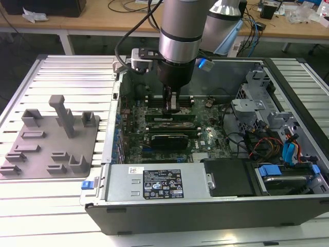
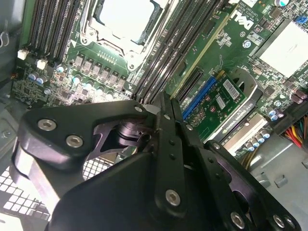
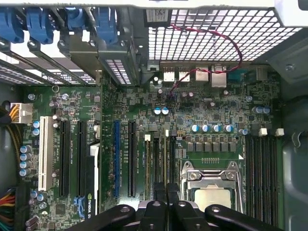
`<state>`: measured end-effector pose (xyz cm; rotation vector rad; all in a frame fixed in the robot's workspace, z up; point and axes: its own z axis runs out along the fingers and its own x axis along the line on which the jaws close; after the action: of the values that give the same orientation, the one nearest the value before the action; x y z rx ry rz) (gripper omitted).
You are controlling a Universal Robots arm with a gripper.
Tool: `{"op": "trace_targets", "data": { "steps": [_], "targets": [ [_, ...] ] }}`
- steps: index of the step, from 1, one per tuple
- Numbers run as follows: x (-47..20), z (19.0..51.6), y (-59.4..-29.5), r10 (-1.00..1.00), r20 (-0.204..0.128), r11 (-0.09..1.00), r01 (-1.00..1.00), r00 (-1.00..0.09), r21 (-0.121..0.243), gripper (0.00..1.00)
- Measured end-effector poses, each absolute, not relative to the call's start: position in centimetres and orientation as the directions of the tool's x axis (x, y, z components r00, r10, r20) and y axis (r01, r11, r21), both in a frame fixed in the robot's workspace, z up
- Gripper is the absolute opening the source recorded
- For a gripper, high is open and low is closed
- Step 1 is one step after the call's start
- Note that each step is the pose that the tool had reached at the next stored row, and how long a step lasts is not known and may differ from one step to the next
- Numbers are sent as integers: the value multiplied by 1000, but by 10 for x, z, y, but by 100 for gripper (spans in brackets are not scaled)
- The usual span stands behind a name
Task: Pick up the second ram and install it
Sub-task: 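Insert the second ram into the second slot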
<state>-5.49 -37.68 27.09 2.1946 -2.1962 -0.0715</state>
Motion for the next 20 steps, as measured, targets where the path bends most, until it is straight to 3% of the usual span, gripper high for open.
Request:
{"op": "trace_targets", "data": {
  "steps": [20],
  "targets": [
    [-41, 253, -377, -1000, -10, 0, -998, -1, 58, 9]
  ]
}}
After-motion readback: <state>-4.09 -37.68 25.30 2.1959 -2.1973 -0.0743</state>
